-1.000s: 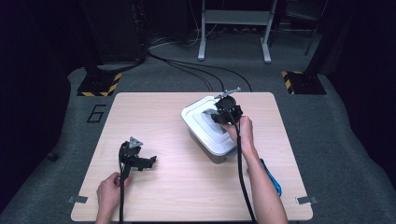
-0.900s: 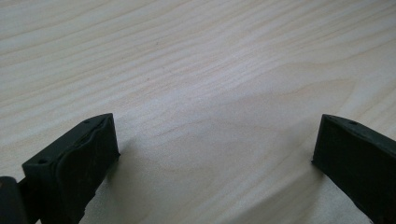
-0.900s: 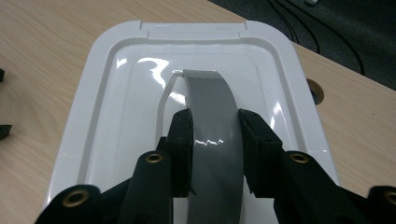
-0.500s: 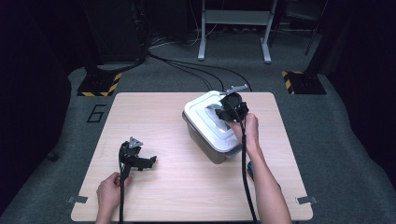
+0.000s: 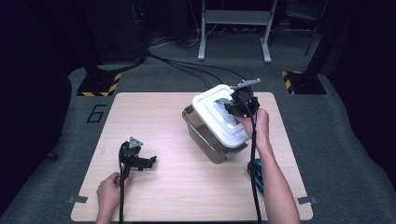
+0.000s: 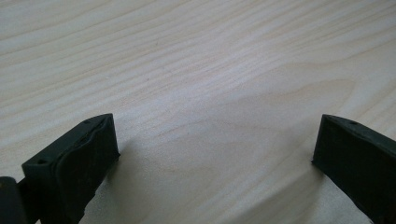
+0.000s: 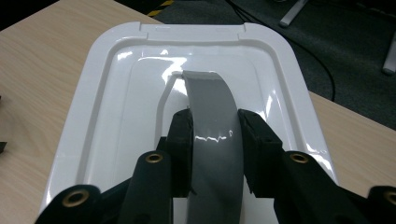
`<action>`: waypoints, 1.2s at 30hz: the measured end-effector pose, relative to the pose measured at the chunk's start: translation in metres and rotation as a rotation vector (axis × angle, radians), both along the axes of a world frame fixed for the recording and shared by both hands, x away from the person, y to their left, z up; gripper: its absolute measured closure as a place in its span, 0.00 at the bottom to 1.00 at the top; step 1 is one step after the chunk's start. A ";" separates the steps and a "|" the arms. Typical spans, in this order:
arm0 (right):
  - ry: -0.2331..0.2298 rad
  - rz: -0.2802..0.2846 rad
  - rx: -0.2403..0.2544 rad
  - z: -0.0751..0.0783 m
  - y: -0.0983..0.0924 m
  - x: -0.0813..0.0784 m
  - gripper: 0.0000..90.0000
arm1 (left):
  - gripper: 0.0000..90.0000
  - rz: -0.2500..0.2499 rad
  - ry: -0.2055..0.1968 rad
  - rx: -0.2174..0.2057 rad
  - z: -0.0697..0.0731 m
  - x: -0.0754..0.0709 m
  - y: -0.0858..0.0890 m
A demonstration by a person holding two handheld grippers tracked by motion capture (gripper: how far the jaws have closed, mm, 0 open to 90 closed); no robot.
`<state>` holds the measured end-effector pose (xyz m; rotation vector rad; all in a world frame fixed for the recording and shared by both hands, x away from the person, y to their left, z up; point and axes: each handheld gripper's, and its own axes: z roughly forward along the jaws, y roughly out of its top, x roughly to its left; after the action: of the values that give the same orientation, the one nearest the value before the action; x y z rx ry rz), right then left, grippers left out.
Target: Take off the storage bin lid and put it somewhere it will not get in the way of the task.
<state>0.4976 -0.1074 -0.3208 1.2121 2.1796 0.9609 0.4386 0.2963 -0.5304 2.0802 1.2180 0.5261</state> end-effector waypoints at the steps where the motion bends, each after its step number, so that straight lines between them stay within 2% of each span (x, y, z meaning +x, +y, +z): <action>1: -0.006 -0.001 0.001 0.001 -0.002 0.000 0.75 | 0.00 0.000 0.000 0.000 0.000 0.000 0.000; 3: -0.005 -0.003 0.000 0.002 -0.004 0.000 0.75 | 0.00 0.000 0.000 0.000 0.000 0.000 0.000; 4: -0.007 -0.014 -0.001 0.004 -0.008 0.000 0.75 | 0.00 0.015 -0.007 -0.017 -0.001 0.000 -0.001; 15: -0.015 -0.068 0.011 0.010 -0.035 0.000 0.75 | 0.00 0.011 -0.004 -0.012 0.000 0.000 -0.001; 30: -0.018 -0.141 -0.012 0.010 -0.067 0.001 0.75 | 0.00 0.011 -0.004 -0.012 -0.001 0.000 -0.001; 36: -0.017 -0.191 -0.008 0.006 -0.086 0.002 0.75 | 0.00 0.011 -0.005 -0.012 -0.001 0.000 -0.001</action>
<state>0.4995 -0.1932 -0.3144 1.3743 2.0097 0.8784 0.4386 0.2954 -0.5310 2.0617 1.2278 0.5274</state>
